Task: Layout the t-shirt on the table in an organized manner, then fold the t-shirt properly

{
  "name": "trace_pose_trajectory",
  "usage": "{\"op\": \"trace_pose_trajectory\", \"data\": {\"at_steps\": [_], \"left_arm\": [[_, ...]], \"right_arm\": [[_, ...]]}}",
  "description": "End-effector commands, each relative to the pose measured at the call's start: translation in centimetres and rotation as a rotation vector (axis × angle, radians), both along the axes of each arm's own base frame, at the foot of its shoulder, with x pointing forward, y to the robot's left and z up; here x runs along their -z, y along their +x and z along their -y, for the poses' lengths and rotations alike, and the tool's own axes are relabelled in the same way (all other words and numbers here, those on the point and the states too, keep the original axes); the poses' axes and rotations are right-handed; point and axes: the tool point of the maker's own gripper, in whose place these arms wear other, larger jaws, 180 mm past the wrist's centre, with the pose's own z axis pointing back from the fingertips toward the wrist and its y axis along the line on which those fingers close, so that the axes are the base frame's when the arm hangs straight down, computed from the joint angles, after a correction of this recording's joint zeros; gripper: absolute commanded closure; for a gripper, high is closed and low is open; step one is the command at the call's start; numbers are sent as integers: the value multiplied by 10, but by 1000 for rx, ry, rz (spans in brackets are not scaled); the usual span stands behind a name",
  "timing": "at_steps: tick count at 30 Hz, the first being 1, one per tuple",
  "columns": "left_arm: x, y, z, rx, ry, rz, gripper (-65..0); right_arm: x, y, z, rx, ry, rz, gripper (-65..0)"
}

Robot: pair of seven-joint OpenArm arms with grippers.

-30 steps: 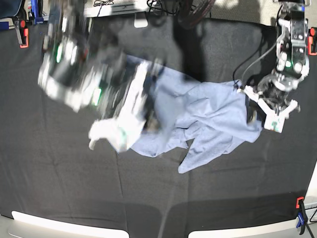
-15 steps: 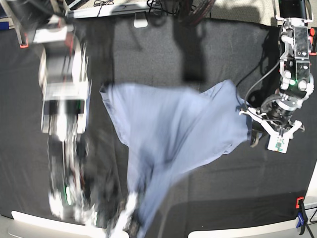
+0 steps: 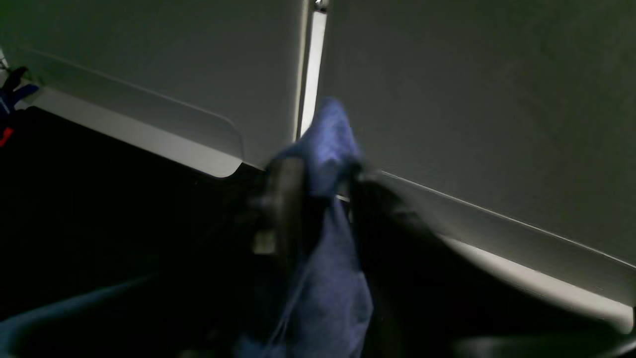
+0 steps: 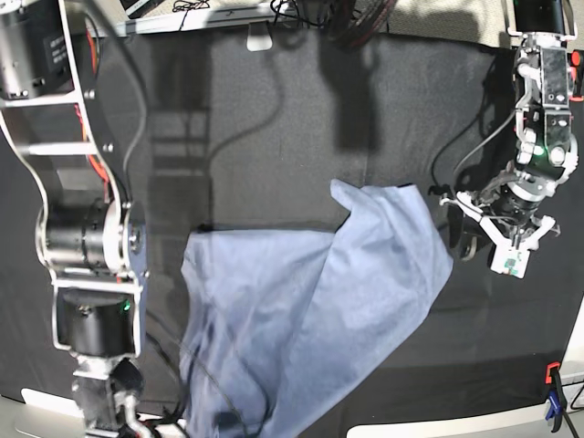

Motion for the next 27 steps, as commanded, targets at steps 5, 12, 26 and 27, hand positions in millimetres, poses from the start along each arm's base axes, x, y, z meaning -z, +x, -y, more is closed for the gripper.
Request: {"op": "trace_pose_trajectory", "data": {"at_steps": [5, 12, 26, 27], "left_arm": [[-14, 6, -2, 0, 2, 47, -254], [4, -11, 1, 23, 4, -7, -254], [-9, -54, 85, 323, -61, 24, -254], [-9, -56, 93, 347, -67, 21, -254]], "right_arm": [[-43, 5, 4, 8, -4, 103, -354], [-24, 1, 4, 9, 9, -16, -341], [49, -55, 2, -149, -48, -136, -278], [58, -63, 4, -149, -59, -133, -278]]}}
